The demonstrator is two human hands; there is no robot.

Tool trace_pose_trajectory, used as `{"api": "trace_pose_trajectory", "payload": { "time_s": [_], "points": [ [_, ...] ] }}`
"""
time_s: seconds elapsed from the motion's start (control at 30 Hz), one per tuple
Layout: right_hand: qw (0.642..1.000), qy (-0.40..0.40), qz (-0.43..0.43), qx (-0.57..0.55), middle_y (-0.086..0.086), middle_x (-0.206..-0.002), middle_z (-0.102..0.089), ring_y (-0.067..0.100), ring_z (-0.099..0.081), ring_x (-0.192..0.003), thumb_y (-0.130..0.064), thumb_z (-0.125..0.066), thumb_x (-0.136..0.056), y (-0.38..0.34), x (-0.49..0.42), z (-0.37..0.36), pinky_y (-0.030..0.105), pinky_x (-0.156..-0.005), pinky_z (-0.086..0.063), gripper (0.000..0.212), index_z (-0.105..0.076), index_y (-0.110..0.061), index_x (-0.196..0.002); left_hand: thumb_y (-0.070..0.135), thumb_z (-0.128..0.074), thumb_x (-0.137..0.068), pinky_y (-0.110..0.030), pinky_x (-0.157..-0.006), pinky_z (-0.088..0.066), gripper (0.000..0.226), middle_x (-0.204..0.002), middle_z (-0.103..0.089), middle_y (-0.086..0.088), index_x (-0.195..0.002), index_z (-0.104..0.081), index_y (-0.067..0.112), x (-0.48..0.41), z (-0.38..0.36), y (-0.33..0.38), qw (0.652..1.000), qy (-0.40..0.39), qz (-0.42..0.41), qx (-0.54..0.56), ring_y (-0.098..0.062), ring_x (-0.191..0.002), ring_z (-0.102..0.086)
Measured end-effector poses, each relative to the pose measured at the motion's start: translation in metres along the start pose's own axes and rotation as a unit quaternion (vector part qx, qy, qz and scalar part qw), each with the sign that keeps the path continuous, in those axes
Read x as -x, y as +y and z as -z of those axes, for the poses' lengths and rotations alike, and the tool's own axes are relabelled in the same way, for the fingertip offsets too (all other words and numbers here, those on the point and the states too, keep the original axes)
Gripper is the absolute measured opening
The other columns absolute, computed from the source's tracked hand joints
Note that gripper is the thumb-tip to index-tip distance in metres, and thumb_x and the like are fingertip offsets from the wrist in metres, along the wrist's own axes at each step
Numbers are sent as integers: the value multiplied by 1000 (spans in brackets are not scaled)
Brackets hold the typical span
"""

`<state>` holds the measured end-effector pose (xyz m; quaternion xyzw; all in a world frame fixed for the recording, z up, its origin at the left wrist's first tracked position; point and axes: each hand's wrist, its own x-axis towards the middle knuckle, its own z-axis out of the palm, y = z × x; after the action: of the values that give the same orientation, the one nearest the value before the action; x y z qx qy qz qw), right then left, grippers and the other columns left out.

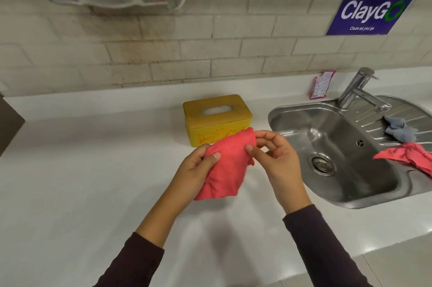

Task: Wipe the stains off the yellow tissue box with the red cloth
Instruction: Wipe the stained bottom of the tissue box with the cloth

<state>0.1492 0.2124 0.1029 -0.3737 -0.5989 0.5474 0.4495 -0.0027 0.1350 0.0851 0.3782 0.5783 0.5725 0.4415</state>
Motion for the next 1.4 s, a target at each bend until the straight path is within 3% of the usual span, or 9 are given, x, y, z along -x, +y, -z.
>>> {"api": "trace_pose_trajectory", "payload": {
  "time_s": [0.1,0.27,0.43,0.53,0.63,0.73,0.93,1.13,1.4],
  "points": [
    [999,52,3,8,-3,-108,-61,11,-56,-103,-26,-66,-85,15,11,-16,37,-88,-44,25,-60,-28,-109,25,-52,-92,-18,-68,-50,14,-85,-66,5,-84,-63,26,2,-3,8,999,24,-33,-2,-7,-79,-63],
    [986,-42,-44,-159,-7,-141,-46,8,-49,-125,-61,-54,-80,29,26,-42,28,-95,-48,71,-33,-32,-141,32,-46,-94,-24,-82,-53,19,-103,-68,5,-93,-64,39,11,-18,15,999,-31,-13,-12,-12,-100,-64],
    [915,-53,-185,-355,16,-101,-63,32,-60,-92,-48,-30,-97,36,28,-35,45,-72,-52,48,-60,-13,-111,50,-37,-85,-28,-91,-26,32,-79,-66,2,-76,-65,38,-8,-16,24,948,-127,-24,-290,8,-93,-48],
    [900,-73,-213,-372,15,-88,-61,27,-59,-80,-48,-24,-97,44,30,-25,48,-65,-47,51,-65,-16,-99,51,-48,-75,-22,-90,-41,29,-90,-75,4,-72,-72,36,-54,-4,37,956,-102,-53,-272,1,-90,-63],
    [901,-71,-235,-359,20,-89,-60,29,-58,-78,-52,-27,-95,50,33,-12,49,-64,-49,54,-66,-15,-101,29,-54,-88,-23,-87,-41,19,-125,-64,-2,-97,-71,26,-121,0,23,914,-58,-105,-388,-14,-107,-58],
    [901,-47,-252,-349,21,-92,-62,30,-60,-80,-54,-35,-92,55,36,1,50,-63,-50,51,-64,-14,-106,27,-50,-91,-37,-104,-37,46,-140,-47,-13,-137,-44,32,-175,2,-4,825,-104,-88,-549,-32,-126,-43],
    [910,20,-263,-319,25,-108,-58,38,-58,-88,-49,-42,-92,61,40,19,52,-75,-43,55,-50,-7,-126,40,-39,-96,-45,-111,-24,60,-148,-31,-23,-146,-25,9,-214,2,-45,731,-120,-43,-671,-41,-135,-27],
    [915,54,-276,-290,23,-111,-65,44,-61,-98,-45,-49,-91,67,46,31,53,-77,-47,45,-58,-11,-118,34,-31,-99,-46,-104,-30,55,-136,-40,-28,-144,-25,2,-195,20,-59,664,-120,-134,-726,-42,-125,-36],
    [935,79,-261,-227,30,-122,-56,48,-57,-107,-45,-49,-90,82,47,24,60,-86,-48,49,-44,-14,-127,38,-33,-98,-41,-96,-35,52,-124,-51,-15,-143,-32,11,-123,59,-61,695,-106,-177,-689,-32,-115,-46]
  ]
}}
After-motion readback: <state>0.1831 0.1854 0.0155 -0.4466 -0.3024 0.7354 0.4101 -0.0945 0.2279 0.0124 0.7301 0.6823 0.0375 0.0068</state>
